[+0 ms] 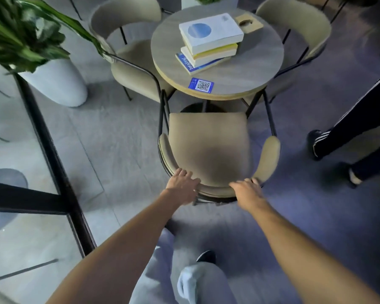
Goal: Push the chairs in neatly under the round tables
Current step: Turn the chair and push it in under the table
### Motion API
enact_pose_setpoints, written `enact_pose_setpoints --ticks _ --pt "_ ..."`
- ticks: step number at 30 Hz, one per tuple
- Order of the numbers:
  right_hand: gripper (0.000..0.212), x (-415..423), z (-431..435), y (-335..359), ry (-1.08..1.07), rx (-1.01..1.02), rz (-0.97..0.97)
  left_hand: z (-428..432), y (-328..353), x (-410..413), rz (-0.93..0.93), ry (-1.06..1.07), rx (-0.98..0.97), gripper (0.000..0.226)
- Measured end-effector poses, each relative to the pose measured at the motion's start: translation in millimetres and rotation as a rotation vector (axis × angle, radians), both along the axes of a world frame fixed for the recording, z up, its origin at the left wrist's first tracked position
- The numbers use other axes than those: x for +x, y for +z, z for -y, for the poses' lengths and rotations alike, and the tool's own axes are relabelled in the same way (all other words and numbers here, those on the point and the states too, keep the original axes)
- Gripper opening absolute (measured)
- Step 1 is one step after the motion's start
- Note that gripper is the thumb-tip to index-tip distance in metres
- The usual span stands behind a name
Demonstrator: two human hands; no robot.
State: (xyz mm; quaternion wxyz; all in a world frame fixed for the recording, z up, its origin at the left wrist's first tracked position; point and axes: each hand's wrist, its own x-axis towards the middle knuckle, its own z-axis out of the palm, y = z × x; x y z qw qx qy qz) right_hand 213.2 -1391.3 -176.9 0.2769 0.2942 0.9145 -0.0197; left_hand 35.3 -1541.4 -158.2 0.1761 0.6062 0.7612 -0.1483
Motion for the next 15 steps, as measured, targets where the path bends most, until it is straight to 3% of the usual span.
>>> enact_pose_setpoints --ticks 4,15 --pt "0.047 0 -2 -2 0.006 -0.001 -0.032 2 -8 6 -0.032 0.045 0.067 0.032" --pt "0.048 13 10 -2 -0.011 -0.035 -0.051 13 -14 18 -0.027 0.056 0.091 0.032"
